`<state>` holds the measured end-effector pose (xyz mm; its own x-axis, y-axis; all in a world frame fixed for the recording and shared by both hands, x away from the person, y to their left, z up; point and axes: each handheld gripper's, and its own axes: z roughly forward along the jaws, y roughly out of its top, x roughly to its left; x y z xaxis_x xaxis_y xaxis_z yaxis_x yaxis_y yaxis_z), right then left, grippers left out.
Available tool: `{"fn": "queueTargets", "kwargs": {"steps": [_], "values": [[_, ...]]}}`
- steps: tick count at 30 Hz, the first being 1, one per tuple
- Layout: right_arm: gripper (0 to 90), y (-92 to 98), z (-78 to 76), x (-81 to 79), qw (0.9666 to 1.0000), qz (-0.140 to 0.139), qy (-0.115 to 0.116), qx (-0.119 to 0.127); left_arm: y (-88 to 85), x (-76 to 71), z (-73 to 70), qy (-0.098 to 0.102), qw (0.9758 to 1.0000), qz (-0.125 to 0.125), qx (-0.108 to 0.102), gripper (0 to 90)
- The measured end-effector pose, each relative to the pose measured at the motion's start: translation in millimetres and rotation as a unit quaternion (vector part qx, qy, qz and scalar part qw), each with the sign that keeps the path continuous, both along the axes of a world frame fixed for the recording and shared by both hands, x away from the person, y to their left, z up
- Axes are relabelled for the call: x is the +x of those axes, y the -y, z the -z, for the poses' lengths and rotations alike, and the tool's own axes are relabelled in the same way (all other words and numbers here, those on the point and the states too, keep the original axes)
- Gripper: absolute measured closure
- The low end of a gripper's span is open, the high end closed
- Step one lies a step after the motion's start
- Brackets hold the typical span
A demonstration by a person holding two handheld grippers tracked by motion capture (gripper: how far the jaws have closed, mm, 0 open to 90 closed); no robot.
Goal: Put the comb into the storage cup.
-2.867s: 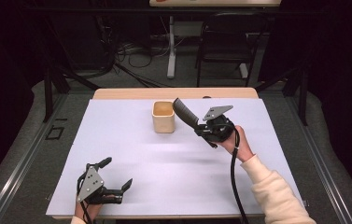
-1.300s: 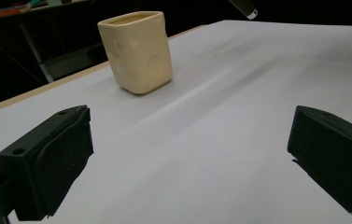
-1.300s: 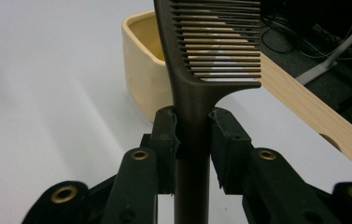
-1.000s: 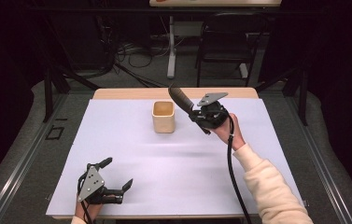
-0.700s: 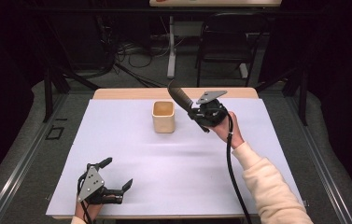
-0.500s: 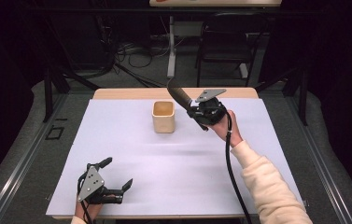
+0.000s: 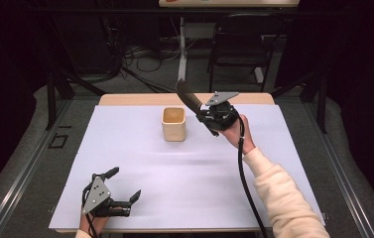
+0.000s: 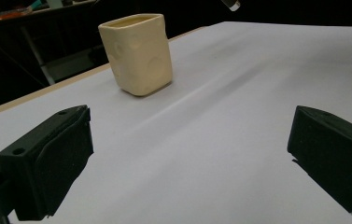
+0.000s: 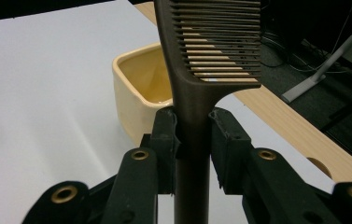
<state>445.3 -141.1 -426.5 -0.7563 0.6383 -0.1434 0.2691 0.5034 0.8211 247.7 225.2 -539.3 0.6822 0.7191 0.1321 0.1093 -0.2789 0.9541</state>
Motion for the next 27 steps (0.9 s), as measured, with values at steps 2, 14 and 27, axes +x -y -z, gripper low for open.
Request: {"fn": "queueTargets", "kwargs": {"steps": [2, 14, 27], "values": [[72.7, -0.3, -0.1, 0.2, 1.0, 0.0, 0.0, 0.001, 0.2, 0.1, 0.1, 0.0, 1.0, 0.001, -0.001, 0.3], [72.7, -2.7, -0.4, 2.6, 1.0, -0.002, 0.002, 0.001, -0.2, 0.5, 0.2, -0.001, 1.0, 0.001, -0.002, 0.3], [72.7, -13.5, -11.7, 5.3, 0.9995, -0.006, 0.025, 0.018, -0.2, 0.6, 0.1, 0.0, 1.0, -0.003, 0.001, 0.3]]}}
